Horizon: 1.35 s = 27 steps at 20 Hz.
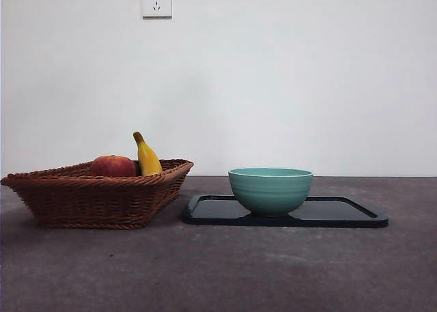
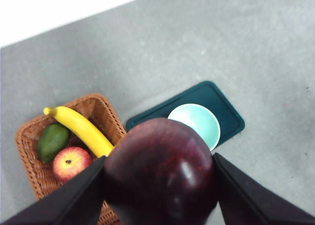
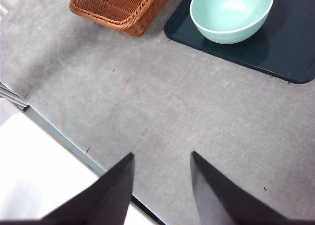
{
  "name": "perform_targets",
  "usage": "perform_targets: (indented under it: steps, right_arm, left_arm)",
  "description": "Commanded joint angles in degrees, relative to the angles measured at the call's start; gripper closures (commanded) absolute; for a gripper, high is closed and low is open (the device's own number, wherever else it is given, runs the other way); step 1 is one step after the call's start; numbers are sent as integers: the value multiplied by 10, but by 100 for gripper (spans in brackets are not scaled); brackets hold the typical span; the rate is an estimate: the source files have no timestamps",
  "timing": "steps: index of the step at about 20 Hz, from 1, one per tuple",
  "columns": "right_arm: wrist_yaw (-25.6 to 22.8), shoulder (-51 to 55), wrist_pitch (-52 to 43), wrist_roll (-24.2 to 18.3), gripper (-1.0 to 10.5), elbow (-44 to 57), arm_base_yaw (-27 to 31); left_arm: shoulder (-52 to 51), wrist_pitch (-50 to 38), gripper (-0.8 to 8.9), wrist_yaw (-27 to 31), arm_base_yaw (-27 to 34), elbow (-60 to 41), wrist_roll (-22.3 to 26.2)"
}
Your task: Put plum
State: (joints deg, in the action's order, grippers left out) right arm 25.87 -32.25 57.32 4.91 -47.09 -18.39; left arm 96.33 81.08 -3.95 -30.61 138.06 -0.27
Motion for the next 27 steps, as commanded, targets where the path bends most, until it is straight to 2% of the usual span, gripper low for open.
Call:
perform_targets:
  steps: [1, 4, 6, 10, 12, 17, 20, 22, 27]
  right_arm:
    - [1, 2, -1, -3, 764, -5, -3]
    - [1, 9, 0, -5, 764, -5, -3]
    - [1, 10, -1, -5, 764, -5, -3]
    - [1, 10, 0, -5, 764, -5, -3]
    - [1, 10, 0, -5, 764, -5, -3]
    - [1, 10, 4, -4, 764, -5, -3]
    - [1, 10, 7, -4, 764, -5, -3]
    - [1, 10, 9, -4, 764, -5, -3]
    - [1, 10, 11, -4, 764, -5, -3]
  left_arm:
    - [-20, 24, 579, 1, -1, -19, 5]
    - [-77, 22, 579, 1, -1, -126, 3]
    - [-131, -20, 579, 1, 3, -231, 2]
    - [-250, -196, 578, 2, 15, -476, -20]
    - [-284, -267, 578, 20, 28, -581, -19]
    - [-295, -447, 578, 40, 58, -772, -6]
    - [-276, -556, 578, 40, 71, -836, -1]
    - [-248, -605, 578, 40, 85, -841, 24]
    - [-166, -668, 578, 40, 113, -841, 41]
